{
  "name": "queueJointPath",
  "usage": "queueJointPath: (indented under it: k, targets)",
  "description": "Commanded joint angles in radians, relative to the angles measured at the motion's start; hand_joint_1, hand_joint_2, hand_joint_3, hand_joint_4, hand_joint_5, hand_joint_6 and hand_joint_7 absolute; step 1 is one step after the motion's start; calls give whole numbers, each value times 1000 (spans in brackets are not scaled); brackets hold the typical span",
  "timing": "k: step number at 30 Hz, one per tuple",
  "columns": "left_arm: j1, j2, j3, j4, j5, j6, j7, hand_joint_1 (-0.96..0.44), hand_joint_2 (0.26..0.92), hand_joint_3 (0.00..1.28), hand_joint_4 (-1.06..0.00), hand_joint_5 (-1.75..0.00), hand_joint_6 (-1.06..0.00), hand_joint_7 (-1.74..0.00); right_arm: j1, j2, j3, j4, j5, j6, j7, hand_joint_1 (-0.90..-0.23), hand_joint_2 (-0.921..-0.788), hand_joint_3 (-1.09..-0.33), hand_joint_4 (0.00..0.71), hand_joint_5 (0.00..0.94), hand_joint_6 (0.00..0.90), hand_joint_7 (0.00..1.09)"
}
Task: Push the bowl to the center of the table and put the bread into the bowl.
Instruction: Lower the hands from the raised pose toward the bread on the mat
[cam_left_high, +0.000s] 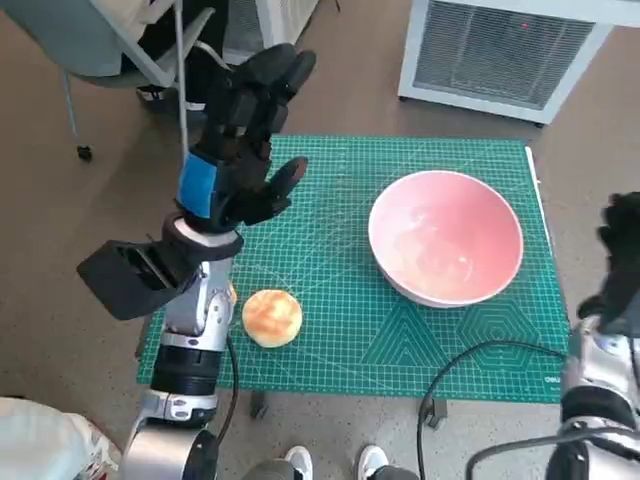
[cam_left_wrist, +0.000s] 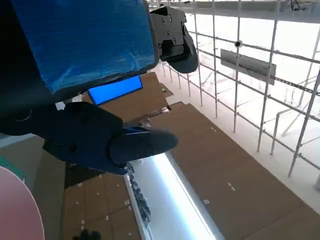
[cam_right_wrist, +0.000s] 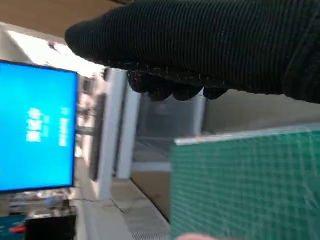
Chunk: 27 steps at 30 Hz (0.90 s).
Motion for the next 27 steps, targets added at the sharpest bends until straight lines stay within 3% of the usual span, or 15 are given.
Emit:
queueJointPath:
  k: [1, 11, 27]
  targets:
    - [15, 14, 8, -25, -10, 9, -4, -292, 900, 408, 1, -474, 1, -773, -11, 44, 7, 23, 8, 40, 17, -496, -921, -791, 235, 7, 92, 445]
    - [40, 31, 11, -68, 2, 28, 7, -286, 895, 415, 1, -478, 1, -774, -53, 104, 44, 40, -16, 95, 18, -501, -921, -802, 248, 11, 92, 454]
    - [87, 67, 15, -147, 23, 52, 49, -292, 887, 422, 1, -473, 1, -787, -104, 181, 59, 54, -18, 169, 55, -528, -921, -818, 263, 12, 83, 476]
